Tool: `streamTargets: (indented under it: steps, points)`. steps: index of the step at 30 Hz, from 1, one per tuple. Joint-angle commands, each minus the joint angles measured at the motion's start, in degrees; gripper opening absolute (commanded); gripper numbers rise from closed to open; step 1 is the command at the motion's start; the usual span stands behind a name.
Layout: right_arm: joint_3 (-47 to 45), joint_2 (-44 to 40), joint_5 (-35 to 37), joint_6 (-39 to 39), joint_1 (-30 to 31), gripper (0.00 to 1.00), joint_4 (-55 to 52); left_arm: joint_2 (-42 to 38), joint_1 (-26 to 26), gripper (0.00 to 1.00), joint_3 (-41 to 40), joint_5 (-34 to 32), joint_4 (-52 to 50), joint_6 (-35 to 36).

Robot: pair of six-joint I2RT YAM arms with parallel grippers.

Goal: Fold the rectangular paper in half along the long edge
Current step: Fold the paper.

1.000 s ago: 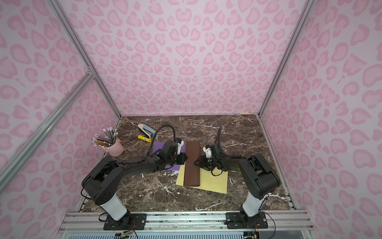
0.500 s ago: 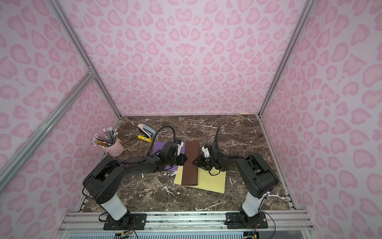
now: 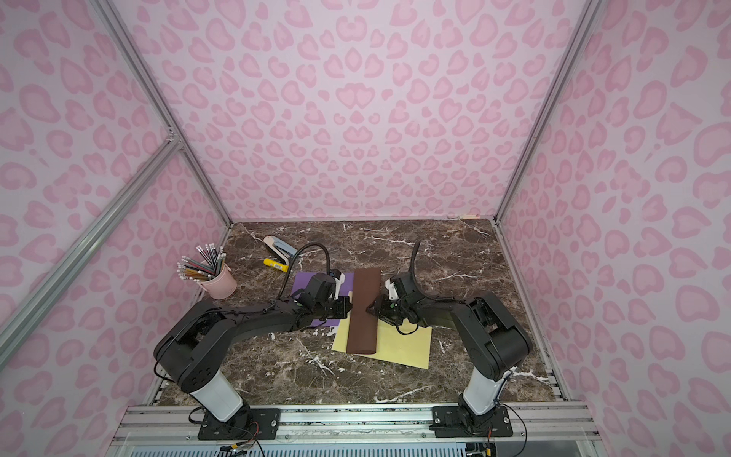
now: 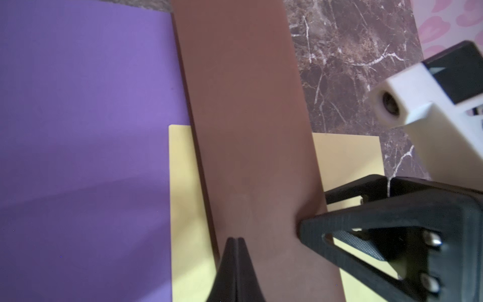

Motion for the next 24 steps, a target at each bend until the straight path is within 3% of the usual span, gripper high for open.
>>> streamTargets:
  steps: [1, 24]
  points:
    - [0.3, 0.49, 4.58, 0.89, 0.2, 0.48, -4.44, -0.44, -0.01, 0.04, -0.1, 0.01, 1.43, -0.12]
    - [2.39, 3.56, 5.18, 0.99, 1.42, 0.47, -5.94, 5.06, -0.07, 0.04, 3.82, 2.88, 4.33, 0.48]
